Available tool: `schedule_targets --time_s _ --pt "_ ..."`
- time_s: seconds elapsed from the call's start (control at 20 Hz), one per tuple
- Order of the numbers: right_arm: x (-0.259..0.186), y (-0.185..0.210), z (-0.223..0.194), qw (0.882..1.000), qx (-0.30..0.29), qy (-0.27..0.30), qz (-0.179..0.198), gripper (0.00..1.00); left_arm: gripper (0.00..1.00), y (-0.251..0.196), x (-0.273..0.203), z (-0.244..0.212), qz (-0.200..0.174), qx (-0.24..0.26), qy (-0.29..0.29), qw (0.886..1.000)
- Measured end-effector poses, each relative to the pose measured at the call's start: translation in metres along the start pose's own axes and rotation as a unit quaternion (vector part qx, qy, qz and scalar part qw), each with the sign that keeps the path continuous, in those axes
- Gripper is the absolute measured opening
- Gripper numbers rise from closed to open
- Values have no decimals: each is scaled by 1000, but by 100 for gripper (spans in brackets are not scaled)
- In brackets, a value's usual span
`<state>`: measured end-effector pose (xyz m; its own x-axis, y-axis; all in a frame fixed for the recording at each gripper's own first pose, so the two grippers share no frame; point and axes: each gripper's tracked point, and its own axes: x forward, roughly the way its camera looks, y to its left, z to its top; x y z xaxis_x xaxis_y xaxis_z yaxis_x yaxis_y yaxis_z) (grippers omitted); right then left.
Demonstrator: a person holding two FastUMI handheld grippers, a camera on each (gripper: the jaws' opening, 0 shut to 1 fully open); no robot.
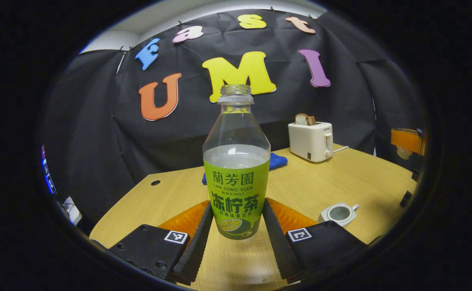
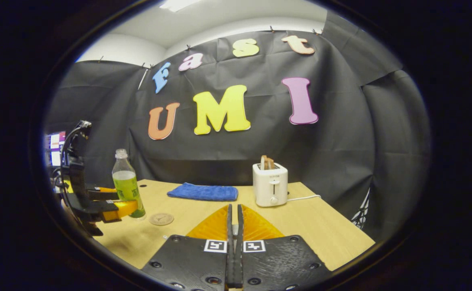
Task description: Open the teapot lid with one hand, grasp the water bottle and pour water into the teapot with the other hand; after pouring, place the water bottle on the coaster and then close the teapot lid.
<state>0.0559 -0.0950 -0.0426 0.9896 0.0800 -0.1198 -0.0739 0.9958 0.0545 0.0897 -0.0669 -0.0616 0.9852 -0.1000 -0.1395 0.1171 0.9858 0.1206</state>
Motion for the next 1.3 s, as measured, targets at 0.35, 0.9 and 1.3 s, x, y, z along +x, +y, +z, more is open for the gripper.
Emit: schedule_targets --time_s 0.35,0.9,1.3 --pt "3 10 -7 1000 10 10 15 0 75 -2 0 9 -17 -74 -36 996" --pt "11 13 -36 999 9 42 15 0 76 4 63 -32 -24 -97 14 995" --pt "18 18 -46 999 -6 48 16 0 77 3 73 -61 -27 -91 54 994"
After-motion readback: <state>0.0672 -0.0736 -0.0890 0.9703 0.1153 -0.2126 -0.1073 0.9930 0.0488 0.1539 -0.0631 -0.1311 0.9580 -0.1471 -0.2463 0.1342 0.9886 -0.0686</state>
